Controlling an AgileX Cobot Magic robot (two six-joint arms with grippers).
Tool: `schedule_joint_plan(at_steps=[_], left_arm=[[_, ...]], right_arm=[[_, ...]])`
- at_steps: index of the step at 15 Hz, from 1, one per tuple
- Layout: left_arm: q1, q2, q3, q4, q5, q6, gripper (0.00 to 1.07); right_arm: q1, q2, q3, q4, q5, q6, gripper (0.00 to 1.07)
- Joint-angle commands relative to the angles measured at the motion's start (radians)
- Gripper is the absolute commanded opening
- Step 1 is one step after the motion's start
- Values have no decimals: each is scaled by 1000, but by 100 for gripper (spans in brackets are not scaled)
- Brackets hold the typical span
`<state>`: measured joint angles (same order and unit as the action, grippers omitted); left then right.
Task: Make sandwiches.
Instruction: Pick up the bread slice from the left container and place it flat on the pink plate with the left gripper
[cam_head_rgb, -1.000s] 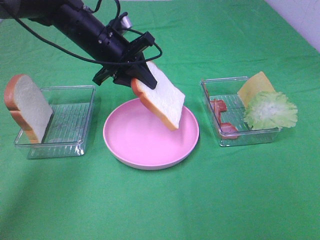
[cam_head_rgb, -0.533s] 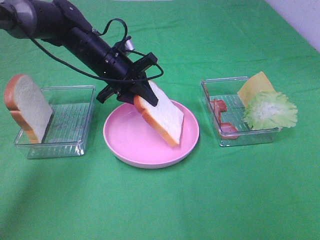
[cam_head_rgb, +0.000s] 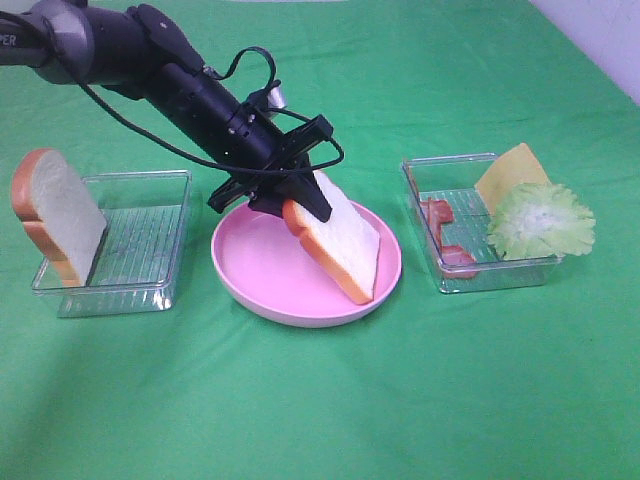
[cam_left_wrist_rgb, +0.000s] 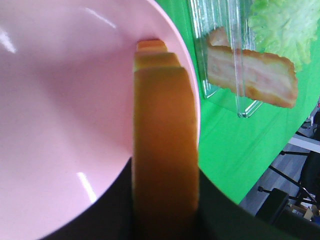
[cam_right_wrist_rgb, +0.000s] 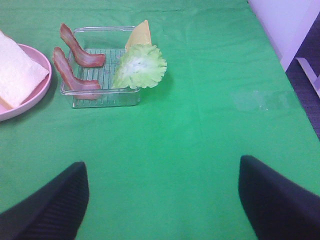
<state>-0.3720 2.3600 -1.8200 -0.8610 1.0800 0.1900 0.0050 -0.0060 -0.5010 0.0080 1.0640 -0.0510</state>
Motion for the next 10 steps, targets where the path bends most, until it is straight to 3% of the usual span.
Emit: schedule_joint_plan(at_steps=[1, 3, 4, 6, 8, 10], left_arm=[[-8, -2, -4, 23, 35, -6, 50], [-8, -3, -6, 39, 38, -5, 75], [-8, -3, -6, 50, 40, -5, 79], [-8, -3, -12, 73, 51, -5, 79], [-8, -3, -113, 226, 181, -22, 79], [-9, -3, -195, 366, 210, -96, 79]], right_arm=[[-6, -14, 1, -8, -7, 3, 78], [-6, -14, 1, -8, -7, 3, 78], [-6, -14, 1, -8, -7, 3, 78], [-6, -14, 1, -8, -7, 3, 78], [-6, -14, 1, -8, -7, 3, 78], [-6, -14, 1, -8, -7, 3, 78]])
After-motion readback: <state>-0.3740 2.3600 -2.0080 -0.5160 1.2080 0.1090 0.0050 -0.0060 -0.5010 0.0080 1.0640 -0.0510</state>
